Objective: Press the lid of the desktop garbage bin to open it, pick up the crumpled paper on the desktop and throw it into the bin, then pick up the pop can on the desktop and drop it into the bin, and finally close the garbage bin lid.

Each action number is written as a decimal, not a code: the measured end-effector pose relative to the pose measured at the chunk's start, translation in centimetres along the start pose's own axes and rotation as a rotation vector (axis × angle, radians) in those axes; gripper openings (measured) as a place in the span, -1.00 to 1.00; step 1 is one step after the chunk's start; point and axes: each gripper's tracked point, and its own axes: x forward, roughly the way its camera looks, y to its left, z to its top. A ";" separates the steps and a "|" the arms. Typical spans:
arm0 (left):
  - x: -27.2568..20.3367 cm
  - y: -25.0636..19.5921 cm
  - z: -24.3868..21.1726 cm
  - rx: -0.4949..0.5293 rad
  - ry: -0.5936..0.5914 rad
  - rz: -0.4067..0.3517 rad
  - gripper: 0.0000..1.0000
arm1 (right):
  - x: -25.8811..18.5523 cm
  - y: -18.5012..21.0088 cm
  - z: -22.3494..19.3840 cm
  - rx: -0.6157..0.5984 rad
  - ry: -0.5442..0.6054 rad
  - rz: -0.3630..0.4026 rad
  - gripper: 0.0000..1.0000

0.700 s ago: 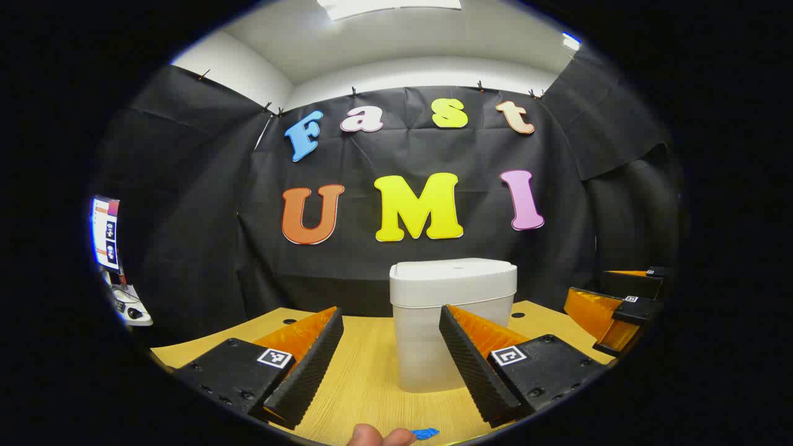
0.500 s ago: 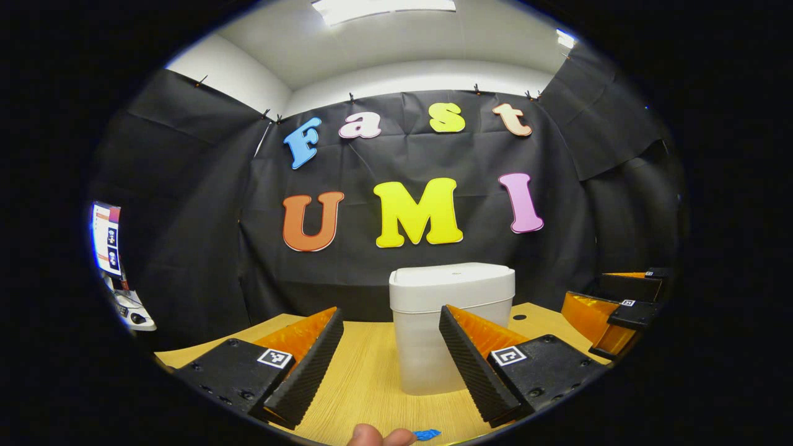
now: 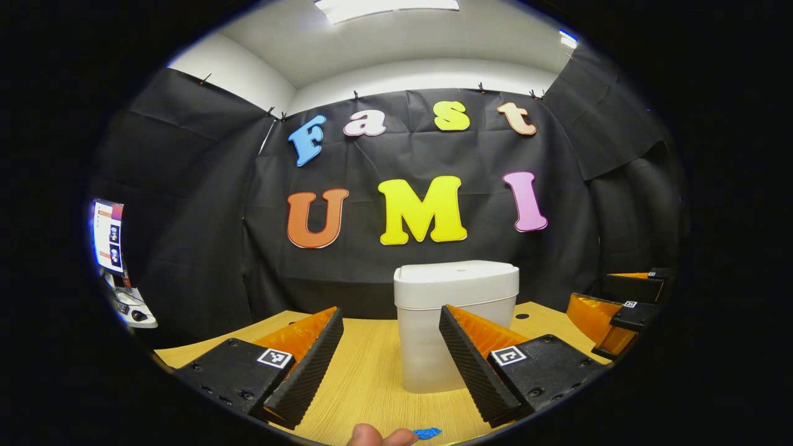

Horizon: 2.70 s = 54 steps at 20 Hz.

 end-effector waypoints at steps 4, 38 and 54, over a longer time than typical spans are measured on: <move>0.0 0.2 -0.1 -0.003 0.005 -0.001 1.00 | 0.0 0.1 0.1 -0.008 -0.001 0.000 0.92; -1.7 3.2 -3.5 -0.003 0.084 0.042 1.00 | 16.6 10.5 3.7 -0.039 0.306 0.359 -1.00; -1.7 0.2 -5.8 -0.040 0.121 -0.026 1.00 | 11.3 4.9 10.8 0.098 0.000 0.260 0.66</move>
